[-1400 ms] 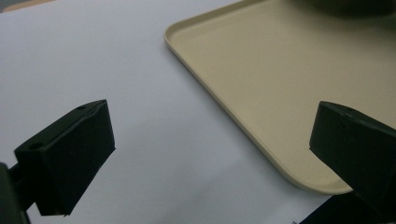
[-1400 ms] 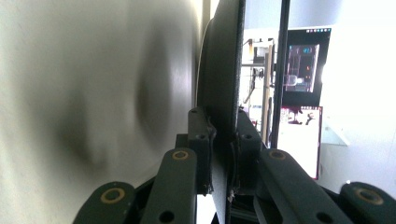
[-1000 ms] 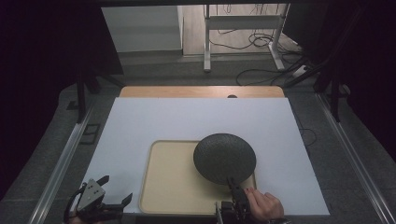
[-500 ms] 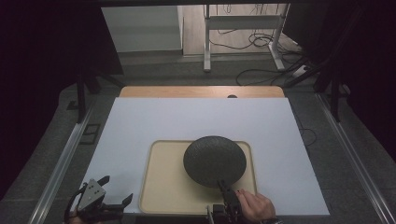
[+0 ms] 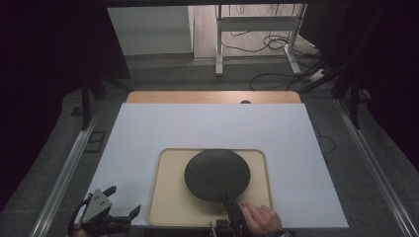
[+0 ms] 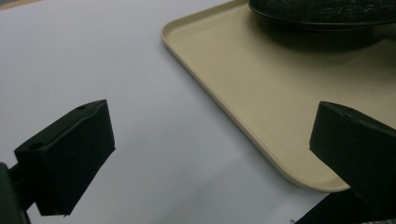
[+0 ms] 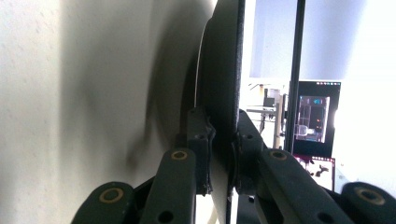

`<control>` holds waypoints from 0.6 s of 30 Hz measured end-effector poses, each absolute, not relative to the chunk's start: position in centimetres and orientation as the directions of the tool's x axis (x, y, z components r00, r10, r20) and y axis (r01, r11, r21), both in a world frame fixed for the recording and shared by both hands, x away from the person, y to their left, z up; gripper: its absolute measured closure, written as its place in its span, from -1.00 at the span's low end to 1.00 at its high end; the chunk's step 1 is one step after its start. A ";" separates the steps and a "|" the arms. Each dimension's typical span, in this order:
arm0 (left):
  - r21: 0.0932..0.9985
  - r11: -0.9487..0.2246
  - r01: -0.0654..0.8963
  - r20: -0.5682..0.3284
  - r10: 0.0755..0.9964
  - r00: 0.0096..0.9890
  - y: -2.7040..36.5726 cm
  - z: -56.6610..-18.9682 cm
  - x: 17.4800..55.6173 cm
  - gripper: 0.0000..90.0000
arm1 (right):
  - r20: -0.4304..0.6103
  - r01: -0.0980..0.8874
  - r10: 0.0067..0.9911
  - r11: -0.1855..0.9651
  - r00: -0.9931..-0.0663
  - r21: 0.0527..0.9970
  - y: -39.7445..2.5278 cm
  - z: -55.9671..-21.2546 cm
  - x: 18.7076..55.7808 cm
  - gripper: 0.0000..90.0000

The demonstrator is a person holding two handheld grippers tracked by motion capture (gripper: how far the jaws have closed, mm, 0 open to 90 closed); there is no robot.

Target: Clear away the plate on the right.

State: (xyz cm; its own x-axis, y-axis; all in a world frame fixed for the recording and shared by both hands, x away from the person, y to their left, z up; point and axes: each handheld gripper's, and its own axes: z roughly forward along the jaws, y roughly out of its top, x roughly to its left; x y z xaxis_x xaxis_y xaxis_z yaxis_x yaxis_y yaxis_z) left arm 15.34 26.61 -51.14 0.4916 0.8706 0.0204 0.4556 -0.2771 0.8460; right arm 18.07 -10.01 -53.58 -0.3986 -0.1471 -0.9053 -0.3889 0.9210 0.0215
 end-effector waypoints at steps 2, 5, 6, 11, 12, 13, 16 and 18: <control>0.846 -0.278 0.455 0.021 0.870 0.492 26.6 -51.1 15.3 -1.00 | -0.904 -0.390 -0.147 0.921 -0.402 0.024 -9.8 -53.7 18.0 0.79; 0.845 -0.282 0.455 0.024 0.870 0.493 26.6 -51.1 15.3 -1.00 | -0.905 -0.398 -0.148 0.917 -0.398 0.024 -9.6 -53.9 18.0 0.79; 0.845 -0.282 0.455 0.025 0.870 0.493 26.6 -51.1 15.3 -1.00 | -0.902 -0.381 -0.158 0.924 -0.402 0.008 -9.5 -53.7 17.8 0.78; 0.847 -0.276 0.454 0.021 0.871 0.490 26.6 -51.1 15.3 -1.00 | -0.917 -0.361 -0.146 0.933 -0.372 -0.002 -9.3 -53.9 17.4 0.80; 0.847 -0.276 0.454 0.021 0.871 0.491 26.6 -51.1 15.3 -1.00 | -0.916 -0.364 -0.148 0.931 -0.373 -0.002 -9.3 -53.9 17.4 0.80; 0.847 -0.277 0.453 0.022 0.871 0.491 26.6 -51.1 15.3 -1.00 | -0.913 -0.365 -0.146 0.931 -0.380 0.003 -9.3 -53.9 17.4 0.81; 0.848 -0.276 0.453 0.022 0.871 0.490 26.6 -51.1 15.3 -1.00 | -0.909 -0.370 -0.135 0.929 -0.395 0.022 -9.3 -54.0 17.5 0.83; 0.848 -0.276 0.453 0.021 0.871 0.490 26.6 -51.1 15.3 -1.00 | -0.906 -0.370 -0.137 0.929 -0.401 0.024 -9.3 -54.0 17.4 0.83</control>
